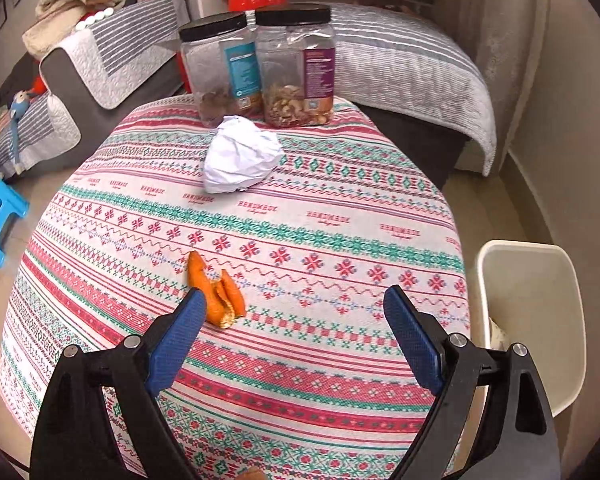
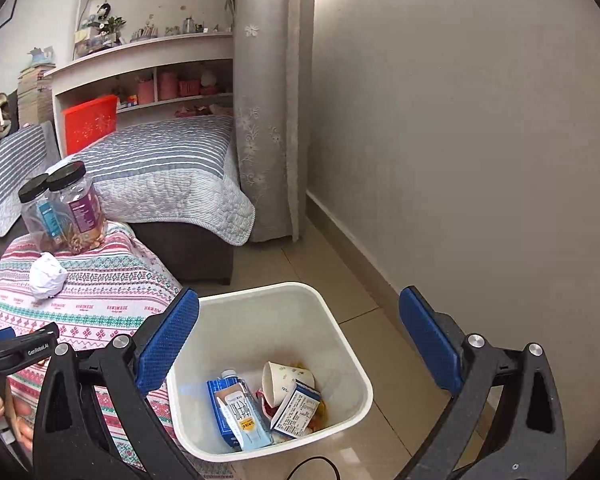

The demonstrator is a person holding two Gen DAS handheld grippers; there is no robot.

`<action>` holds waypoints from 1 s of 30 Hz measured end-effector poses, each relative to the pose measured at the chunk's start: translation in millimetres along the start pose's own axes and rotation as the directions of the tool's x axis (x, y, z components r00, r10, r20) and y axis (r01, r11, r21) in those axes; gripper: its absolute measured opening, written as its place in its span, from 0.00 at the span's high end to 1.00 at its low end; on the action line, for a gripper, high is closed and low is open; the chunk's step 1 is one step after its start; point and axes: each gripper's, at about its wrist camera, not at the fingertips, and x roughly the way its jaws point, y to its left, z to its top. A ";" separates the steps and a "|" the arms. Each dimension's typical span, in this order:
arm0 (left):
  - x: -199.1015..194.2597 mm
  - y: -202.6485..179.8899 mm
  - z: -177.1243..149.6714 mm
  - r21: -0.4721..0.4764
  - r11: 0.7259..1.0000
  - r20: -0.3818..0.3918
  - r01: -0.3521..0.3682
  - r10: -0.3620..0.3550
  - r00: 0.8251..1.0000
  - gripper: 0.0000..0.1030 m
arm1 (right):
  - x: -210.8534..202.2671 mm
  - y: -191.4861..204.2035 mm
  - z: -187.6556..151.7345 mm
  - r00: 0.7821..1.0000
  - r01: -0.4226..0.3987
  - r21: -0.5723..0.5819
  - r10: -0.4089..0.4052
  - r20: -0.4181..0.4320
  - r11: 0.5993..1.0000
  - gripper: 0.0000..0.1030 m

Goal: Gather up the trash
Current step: 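Grasp the remaining orange carrot peel with the left tool, then grasp the crumpled white paper with the right tool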

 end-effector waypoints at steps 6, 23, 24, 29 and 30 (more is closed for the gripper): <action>42.9 46.0 6.3 -0.039 0.996 -0.095 -0.082 0.078 0.992 0.15 | 6.7 48.4 0.6 0.999 -0.051 -0.081 0.049 -0.023 0.995 0.07; 29.3 107.9 -12.2 0.007 0.998 -0.114 0.060 -0.059 0.992 0.82 | 63.3 169.8 -15.1 0.933 -0.294 -0.099 0.262 -0.246 0.951 0.07; 23.1 116.9 -10.9 -0.004 0.998 -0.105 0.055 -0.055 0.993 0.82 | 68.6 184.8 -15.1 0.924 -0.314 -0.092 0.281 -0.260 0.945 0.07; 3.4 157.7 1.4 -0.056 0.998 -0.068 -0.002 -0.002 0.998 0.81 | 92.4 265.3 -6.2 0.880 -0.403 -0.057 0.369 -0.299 0.913 0.07; 1.2 165.5 3.8 -0.073 0.997 -0.064 -0.007 0.002 0.998 0.81 | 98.1 279.2 -3.3 0.869 -0.417 -0.035 0.387 -0.310 0.908 0.07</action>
